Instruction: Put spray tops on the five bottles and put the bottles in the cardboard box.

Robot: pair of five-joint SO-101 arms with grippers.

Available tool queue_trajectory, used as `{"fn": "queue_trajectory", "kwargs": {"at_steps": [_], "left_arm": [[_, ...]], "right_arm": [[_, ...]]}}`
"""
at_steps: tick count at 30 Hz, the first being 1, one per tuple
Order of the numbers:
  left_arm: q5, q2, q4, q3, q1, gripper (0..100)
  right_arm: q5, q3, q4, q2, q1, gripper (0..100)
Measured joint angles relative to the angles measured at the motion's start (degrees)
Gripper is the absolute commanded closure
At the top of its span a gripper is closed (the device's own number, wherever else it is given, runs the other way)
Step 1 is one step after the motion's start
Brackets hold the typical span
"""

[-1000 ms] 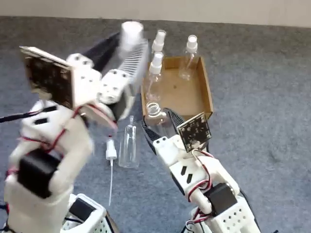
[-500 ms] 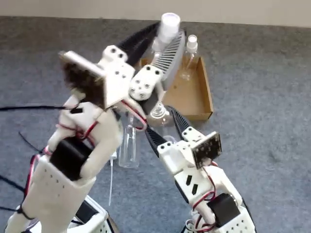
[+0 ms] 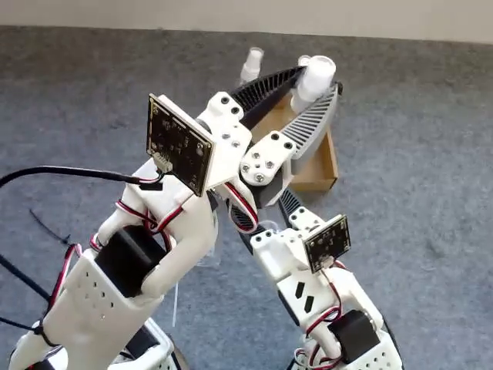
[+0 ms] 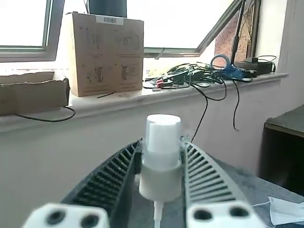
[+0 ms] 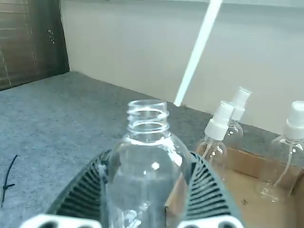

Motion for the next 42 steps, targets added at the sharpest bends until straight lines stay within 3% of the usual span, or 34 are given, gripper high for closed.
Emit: {"fn": "queue_trajectory", "kwargs": {"at_steps": [8, 24, 30, 42], "left_arm": [[0.0, 0.0, 0.0, 0.97, -3.52, 100], [0.0, 0.0, 0.0, 0.97, -1.76, 100], [0.0, 0.0, 0.0, 0.97, -1.58, 100], [0.0, 0.09, 0.0, 0.09, -1.67, 100]], "right_arm": [[0.0, 0.0, 0.0, 0.0, 2.2, 99.4], [0.0, 0.0, 0.0, 0.0, 2.2, 99.4], [-0.26, 0.09, -3.6, 0.0, 6.59, 99.4], [-3.43, 2.46, -4.4, -0.09, 6.95, 99.4]]}}
